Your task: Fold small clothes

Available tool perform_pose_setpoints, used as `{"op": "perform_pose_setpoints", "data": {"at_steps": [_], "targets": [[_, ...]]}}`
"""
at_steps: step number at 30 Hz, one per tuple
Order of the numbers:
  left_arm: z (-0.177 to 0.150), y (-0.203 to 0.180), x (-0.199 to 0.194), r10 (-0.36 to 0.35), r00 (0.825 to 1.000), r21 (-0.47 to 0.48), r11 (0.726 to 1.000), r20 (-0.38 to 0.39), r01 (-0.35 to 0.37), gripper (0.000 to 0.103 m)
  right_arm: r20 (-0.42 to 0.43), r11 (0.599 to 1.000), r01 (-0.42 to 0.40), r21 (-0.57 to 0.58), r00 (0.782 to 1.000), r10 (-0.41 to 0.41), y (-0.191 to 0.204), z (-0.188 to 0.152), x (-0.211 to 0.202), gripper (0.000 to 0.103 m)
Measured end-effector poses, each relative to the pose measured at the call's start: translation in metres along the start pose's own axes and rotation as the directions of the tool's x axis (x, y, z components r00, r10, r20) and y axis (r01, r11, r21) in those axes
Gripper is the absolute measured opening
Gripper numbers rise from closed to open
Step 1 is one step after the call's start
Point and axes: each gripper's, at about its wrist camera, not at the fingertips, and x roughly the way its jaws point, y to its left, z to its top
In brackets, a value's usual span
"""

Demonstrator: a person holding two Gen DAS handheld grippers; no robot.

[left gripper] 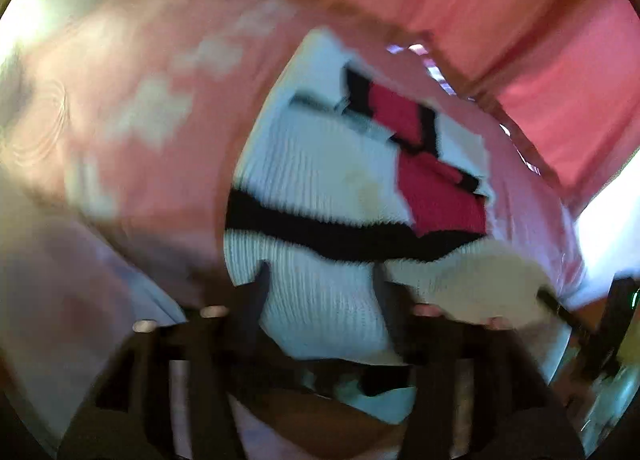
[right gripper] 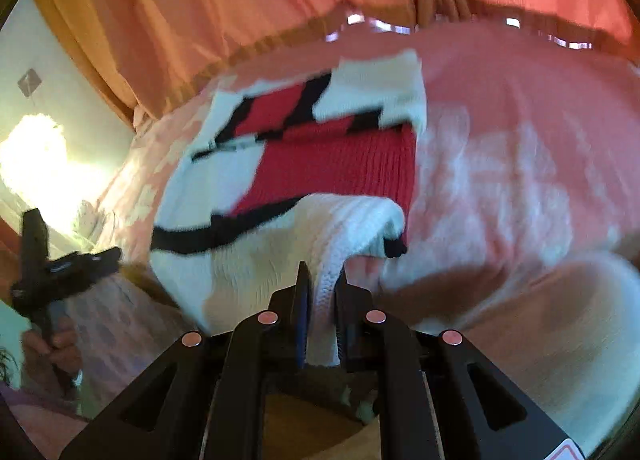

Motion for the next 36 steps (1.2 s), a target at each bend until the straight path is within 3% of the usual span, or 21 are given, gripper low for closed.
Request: {"op": "perform_pose_setpoints", "data": {"at_steps": [3, 8, 12, 14, 15, 16, 18, 21, 25, 27, 30, 33, 36], "targets": [[-0.024, 0.017, 0.037, 0.049, 0.995, -0.070, 0.996, -0.084, -0.055, 0.054, -0.021, 1.000, -0.012, 0.021, 1.000, 0.013, -0.004, -0.012, 0.003, 0.010], [-0.051, 0.022, 0.075, 0.126, 0.980, -0.042, 0.990, -0.156, -0.134, 0.060, -0.018, 1.000, -0.002, 0.018, 1.000, 0.002, -0.001, -0.018, -0.001, 0.010], [-0.052, 0.020, 0.106, 0.152, 0.982, -0.037, 0.987, -0.115, -0.157, 0.066, -0.013, 1.000, -0.013, 0.023, 1.000, 0.014, 0.002, -0.022, 0.001, 0.010], [-0.049, 0.025, 0.116, 0.123, 0.988, -0.076, 0.989, -0.098, -0.130, 0.065, -0.010, 1.000, -0.017, 0.020, 1.000, 0.018, 0.003, -0.022, 0.002, 0.010], [-0.047, 0.026, 0.122, 0.075, 0.992, -0.098, 0.992, -0.102, -0.085, 0.057, -0.008, 1.000, -0.018, 0.017, 1.000, 0.018, 0.003, -0.022, 0.002, 0.010], [-0.046, 0.025, 0.123, 0.038, 0.994, -0.104, 0.993, -0.107, -0.049, 0.033, -0.005, 1.000, -0.016, 0.013, 1.000, 0.017, 0.004, -0.022, 0.001, 0.010], [-0.044, 0.013, 0.122, -0.023, 0.992, -0.065, 0.998, -0.127, 0.014, 0.004, -0.001, 1.000, -0.009, 0.016, 1.000, 0.009, 0.006, -0.026, -0.001, 0.010], [-0.047, 0.000, 0.085, -0.041, 0.996, 0.012, 0.999, -0.080, 0.042, 0.003, -0.008, 1.000, -0.014, 0.021, 1.000, 0.014, 0.005, -0.039, -0.011, 0.010], [-0.047, -0.021, -0.008, -0.117, 0.993, 0.065, 0.991, 0.018, 0.116, 0.003, 0.044, 0.996, -0.081, 0.038, 0.996, 0.079, 0.011, -0.041, -0.049, 0.010], [-0.030, -0.032, -0.048, -0.116, 0.986, 0.126, 0.987, 0.117, 0.101, 0.003, 0.122, 0.996, -0.086, -0.018, 0.989, 0.088, 0.017, -0.013, -0.070, 0.010], [0.033, -0.062, -0.078, -0.147, 0.957, 0.230, 0.969, 0.248, 0.089, 0.004, 0.230, 0.995, -0.065, -0.081, 0.970, 0.082, 0.018, 0.044, -0.072, 0.010], [0.095, -0.094, -0.065, -0.109, 0.933, 0.291, 0.957, 0.344, 0.005, 0.004, 0.282, 0.998, -0.020, -0.053, 0.959, 0.034, -0.002, 0.123, -0.037, 0.011], [0.167, -0.115, -0.017, -0.042, 0.932, 0.276, 0.959, 0.360, -0.063, 0.008, 0.244, 1.000, 0.027, 0.015, 0.969, -0.030, -0.032, 0.186, 0.030, 0.013]]}}
